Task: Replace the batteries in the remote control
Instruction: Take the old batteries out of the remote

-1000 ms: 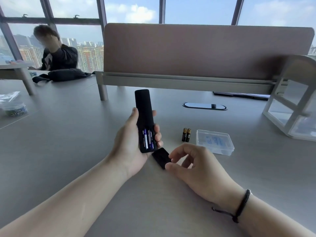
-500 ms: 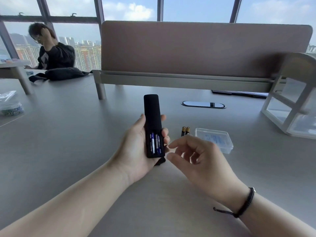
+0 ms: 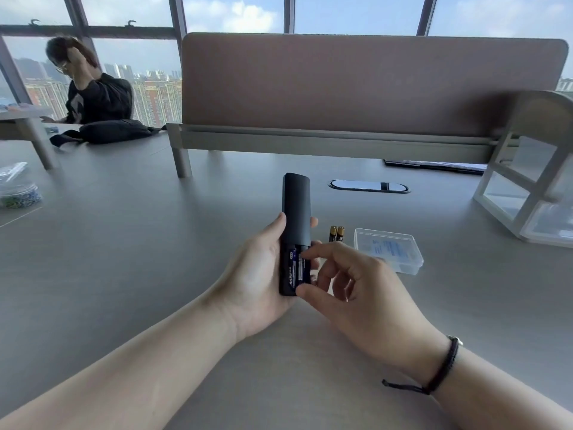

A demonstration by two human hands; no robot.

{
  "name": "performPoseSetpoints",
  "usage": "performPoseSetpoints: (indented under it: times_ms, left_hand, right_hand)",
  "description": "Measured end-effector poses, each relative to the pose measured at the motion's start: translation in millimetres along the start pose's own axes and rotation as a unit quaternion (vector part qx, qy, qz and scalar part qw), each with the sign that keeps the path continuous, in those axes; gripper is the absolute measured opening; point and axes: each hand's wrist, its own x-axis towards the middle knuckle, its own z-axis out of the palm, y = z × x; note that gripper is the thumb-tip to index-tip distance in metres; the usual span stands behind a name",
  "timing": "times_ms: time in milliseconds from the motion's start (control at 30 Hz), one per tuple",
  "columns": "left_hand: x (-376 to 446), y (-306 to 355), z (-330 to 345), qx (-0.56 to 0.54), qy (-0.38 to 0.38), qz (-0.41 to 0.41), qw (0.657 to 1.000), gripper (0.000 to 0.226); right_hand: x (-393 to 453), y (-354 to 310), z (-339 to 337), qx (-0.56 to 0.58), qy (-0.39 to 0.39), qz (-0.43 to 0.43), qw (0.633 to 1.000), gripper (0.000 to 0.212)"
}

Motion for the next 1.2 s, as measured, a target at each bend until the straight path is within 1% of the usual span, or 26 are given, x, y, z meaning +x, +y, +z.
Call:
performPoseSetpoints:
  times_ms: [100, 267, 400, 533, 600, 733, 833, 900, 1000, 1133, 1200]
  left_hand:
    - [0.6, -1.0, 0.4, 0.003, -0.008, -0.009, 1.0, 0.056]
    - [1.2, -2.8, -0.3, 0.014, -0.021, -0.031, 0.999, 0.059]
    - [1.7, -4.5, -0.7, 0.029, -0.04, -0.042, 0.998, 0.05]
    - [4.4, -8.1, -4.1, 0.03, -0.031, -0.05, 0.998, 0.064]
    - [4.2, -9.3, -3.5, 0.033, -0.023, -0.045, 0.998, 0.067]
    - [1.0, -10.7, 1.1, 0.038, -0.021, -0.031, 0.999, 0.052]
    - [-0.6, -12.3, 2.7, 0.044, -0.023, -0.033, 0.998, 0.049]
    - [-0.8, -13.6, 2.6, 0.051, -0.016, -0.033, 0.998, 0.05]
    - [-1.2, -15.1, 3.8, 0.063, 0.007, -0.023, 0.998, 0.049]
    - [-2.1, -16.9, 4.4, 0.07, 0.033, -0.015, 0.997, 0.063]
    - [-2.7, -16.8, 4.4, 0.072, 0.035, -0.016, 0.997, 0.059]
  right_hand:
    - [-0.3, 0.0, 0.4, -0.002, -0.005, 0.0, 1.0, 0.031]
    - [0.4, 2.1, 0.7, -0.007, 0.0, -0.006, 1.0, 0.027]
    - [0.0, 0.5, -1.7, -0.02, 0.001, -0.024, 1.0, 0.029]
    - [-0.6, -3.1, -5.2, -0.039, -0.001, -0.039, 0.998, 0.029]
    - [-1.4, -4.7, -6.5, -0.045, -0.003, -0.044, 0.998, 0.029]
    - [-3.3, -6.8, -7.3, -0.085, 0.0, -0.05, 0.995, 0.03]
    - [-4.0, -8.2, -7.3, -0.11, 0.001, -0.042, 0.993, 0.033]
    - [-4.0, -9.3, -7.2, -0.102, -0.002, -0.029, 0.994, 0.033]
    - [-3.0, -9.5, -7.7, -0.047, -0.017, -0.004, 0.999, 0.031]
    - [-1.3, -9.7, -6.0, 0.018, -0.036, 0.01, 0.999, 0.031]
    - [-0.4, -10.0, -6.0, 0.038, -0.049, 0.024, 0.998, 0.03]
